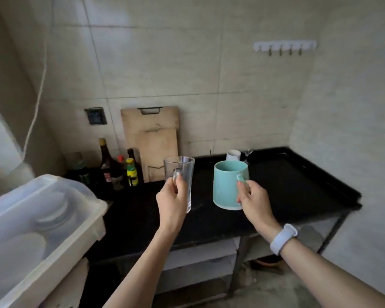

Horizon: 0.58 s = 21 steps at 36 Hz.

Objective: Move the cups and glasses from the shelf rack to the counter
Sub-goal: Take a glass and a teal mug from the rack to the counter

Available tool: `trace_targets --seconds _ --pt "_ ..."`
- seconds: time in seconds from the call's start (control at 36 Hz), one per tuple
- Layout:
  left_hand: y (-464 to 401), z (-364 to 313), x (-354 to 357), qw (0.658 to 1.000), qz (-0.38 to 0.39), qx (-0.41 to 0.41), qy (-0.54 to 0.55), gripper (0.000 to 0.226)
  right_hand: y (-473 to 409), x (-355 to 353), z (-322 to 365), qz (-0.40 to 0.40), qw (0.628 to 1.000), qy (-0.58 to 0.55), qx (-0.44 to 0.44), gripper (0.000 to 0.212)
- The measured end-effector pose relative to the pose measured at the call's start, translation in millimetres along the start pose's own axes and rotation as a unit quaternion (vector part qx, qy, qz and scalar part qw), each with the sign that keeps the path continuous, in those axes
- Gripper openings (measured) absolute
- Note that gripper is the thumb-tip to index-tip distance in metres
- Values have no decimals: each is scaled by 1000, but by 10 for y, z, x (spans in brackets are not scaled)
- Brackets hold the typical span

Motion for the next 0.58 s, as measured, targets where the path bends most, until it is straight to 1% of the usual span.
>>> trace_targets --seconds 0.17,0.25,0.33,0.47,0.58 --pt "-571 584 672 997 54 -53 19 40 -670 55 -384 -11 999 12 51 30" --pt "-739 876 991 994 74 -74 27 39 -952 89 -669 -12 997 18 78 29" --pt "-863 1204 1336 986 114 -113 38 35 -1243 163 -996 -10 995 20 102 29" --pt "-1103 1844 1906 971 177 -161 9 33 -1812 405 -1619 14 989 11 146 30" --pt "-1337 2436 2356 960 201 -194 -28 31 -2382 705 -2161 45 983 -3 177 28"
Point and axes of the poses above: each hand's wrist, its own y-axis away from the middle knuckle, its own x-axis out of the palm, z = x × y, the point moved 5 cm from there along -y, towards the middle knuckle, and after that the axes turned 8 degrees about y, right-handed, at the moved point
